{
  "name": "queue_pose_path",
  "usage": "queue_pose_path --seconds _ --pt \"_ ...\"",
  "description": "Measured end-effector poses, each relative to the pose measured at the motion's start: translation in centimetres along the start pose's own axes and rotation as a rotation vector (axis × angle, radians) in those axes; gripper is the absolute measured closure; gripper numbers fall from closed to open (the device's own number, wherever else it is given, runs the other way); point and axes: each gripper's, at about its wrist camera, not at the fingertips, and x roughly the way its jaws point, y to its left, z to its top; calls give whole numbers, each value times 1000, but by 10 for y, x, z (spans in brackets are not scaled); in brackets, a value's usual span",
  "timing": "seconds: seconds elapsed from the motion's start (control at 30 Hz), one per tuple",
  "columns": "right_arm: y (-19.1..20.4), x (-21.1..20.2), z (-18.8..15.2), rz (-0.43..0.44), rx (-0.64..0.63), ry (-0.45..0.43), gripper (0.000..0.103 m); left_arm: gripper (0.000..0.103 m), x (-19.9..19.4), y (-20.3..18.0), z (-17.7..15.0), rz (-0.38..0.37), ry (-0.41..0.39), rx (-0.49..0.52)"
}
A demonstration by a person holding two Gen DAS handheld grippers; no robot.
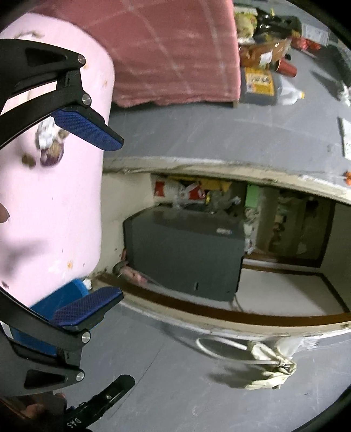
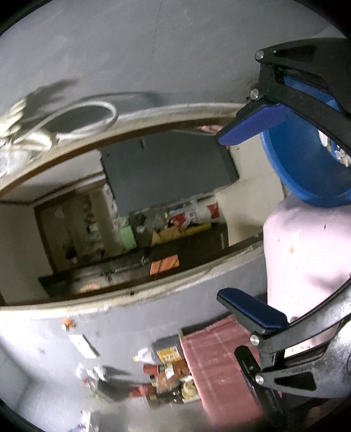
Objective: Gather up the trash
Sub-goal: 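Move both tools back over the remaining trash on the stool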
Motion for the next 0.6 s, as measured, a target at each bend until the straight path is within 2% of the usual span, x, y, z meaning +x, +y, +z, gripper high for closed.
queue_pose_path --seconds 0.13,0.6 --pt "20 7 -1 26 -33 14 0 4 -11 18 2 37 -19 -7" --pt "69 28 -19 126 -120 104 0 4 -30 79 -15 135 31 -56"
